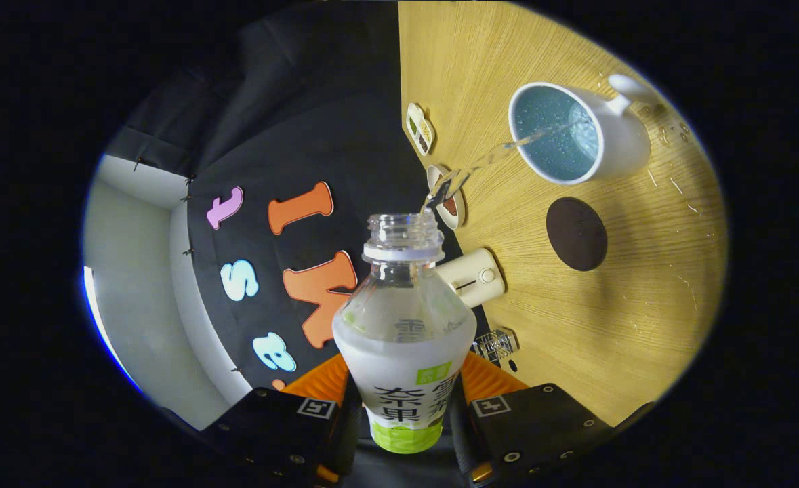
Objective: Take the bottle from table, then pour the juice into the cup, finally place the bottle on the coaster
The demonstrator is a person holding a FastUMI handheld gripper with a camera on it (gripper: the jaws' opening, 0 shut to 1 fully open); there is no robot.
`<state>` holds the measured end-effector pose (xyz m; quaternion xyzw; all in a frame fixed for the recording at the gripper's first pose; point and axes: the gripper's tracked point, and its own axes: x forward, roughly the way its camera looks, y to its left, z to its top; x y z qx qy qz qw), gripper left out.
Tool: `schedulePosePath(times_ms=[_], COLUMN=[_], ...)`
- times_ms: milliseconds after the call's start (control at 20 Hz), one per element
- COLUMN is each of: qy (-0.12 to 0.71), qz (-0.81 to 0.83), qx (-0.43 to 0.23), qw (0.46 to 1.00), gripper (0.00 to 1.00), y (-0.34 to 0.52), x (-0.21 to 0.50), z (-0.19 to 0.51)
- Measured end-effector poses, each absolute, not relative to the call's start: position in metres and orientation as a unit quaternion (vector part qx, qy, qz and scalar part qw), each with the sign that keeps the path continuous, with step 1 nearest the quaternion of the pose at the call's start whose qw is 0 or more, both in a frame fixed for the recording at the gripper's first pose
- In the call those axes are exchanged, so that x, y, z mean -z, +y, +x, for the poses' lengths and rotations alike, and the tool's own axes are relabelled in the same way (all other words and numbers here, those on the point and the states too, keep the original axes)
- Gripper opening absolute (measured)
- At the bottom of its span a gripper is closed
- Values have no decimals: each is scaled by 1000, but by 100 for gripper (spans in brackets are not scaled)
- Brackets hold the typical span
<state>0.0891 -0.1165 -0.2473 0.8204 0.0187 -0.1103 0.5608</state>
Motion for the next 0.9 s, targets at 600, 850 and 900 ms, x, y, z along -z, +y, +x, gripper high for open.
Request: schedulePosePath(times_ms=[600,850,900], qy=[14,11,10], qz=[842,851,853], qx=[111,115,115], qw=[528,512,509], gripper=[58,58,58], y=[-119,-125,-126], x=[239,236,236], z=[89,89,88])
